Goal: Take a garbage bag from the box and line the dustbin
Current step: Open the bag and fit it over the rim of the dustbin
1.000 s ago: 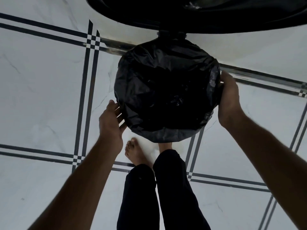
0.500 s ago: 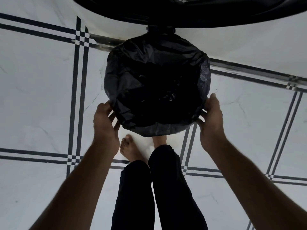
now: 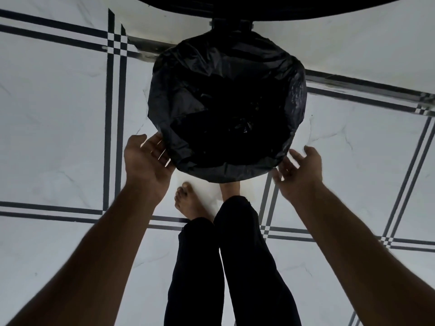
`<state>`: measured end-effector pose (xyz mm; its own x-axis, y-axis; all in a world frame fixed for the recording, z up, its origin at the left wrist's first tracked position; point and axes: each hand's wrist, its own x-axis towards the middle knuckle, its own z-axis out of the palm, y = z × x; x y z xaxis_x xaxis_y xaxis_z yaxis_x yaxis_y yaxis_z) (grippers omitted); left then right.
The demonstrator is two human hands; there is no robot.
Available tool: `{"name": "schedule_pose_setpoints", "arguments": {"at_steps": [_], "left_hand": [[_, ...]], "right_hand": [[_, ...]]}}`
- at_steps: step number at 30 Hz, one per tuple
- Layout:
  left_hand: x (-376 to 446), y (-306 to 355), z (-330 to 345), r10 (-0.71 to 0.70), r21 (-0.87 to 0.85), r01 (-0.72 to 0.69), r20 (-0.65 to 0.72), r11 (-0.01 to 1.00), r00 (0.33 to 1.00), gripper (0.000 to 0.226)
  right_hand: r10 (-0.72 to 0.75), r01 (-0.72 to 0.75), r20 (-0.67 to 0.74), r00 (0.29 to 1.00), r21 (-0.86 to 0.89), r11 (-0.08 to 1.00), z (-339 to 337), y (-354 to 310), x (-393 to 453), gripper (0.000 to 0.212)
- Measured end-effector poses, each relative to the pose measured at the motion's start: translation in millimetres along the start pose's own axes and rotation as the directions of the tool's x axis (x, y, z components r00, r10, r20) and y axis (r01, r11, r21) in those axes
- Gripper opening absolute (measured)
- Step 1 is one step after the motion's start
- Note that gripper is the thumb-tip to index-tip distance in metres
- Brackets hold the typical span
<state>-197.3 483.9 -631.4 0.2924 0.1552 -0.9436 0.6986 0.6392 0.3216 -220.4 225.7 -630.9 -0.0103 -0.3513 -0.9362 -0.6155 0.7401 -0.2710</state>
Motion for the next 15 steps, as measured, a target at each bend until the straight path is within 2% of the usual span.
{"name": "schedule_pose_setpoints", "arguments": {"at_steps": [2, 4, 5, 8, 15], "left_hand": [[0.2, 1.3, -0.7, -0.013, 0.013, 0.013, 0.016, 1.0, 1.0, 0.036], [-2.0, 2.9, 0.6, -0.031, 0.022, 0.03, 0.024, 0.999, 0.999, 0.033], [-3.3, 3.2, 0.4, -0.041, 0.022, 0.041, 0.023, 0.999, 0.999, 0.032], [-6.0, 1.8, -0.9, -0.067, 0.035, 0.067, 0.008, 0.997, 0.998, 0.032], [-9.6, 4.0, -11.8, -0.148, 0.106, 0.142, 0.047, 0.984, 0.988, 0.049]], "right_hand": [[0.085, -0.079, 0.043, 0.996, -0.126, 0.989, -4.8, 20.3, -6.3, 0.038], [0.182, -0.157, 0.142, 0.973, -0.172, 0.973, -8.5, 36.7, -14.1, 0.049], [0.204, -0.178, 0.195, 0.959, -0.142, 0.974, -10.2, 42.6, -15.8, 0.054], [0.196, -0.234, 0.298, 0.934, 0.095, 0.968, -12.1, 50.4, -14.9, 0.064], [0.054, -0.12, 0.269, 0.962, 0.238, 0.964, -15.5, 43.4, -4.7, 0.059]]}}
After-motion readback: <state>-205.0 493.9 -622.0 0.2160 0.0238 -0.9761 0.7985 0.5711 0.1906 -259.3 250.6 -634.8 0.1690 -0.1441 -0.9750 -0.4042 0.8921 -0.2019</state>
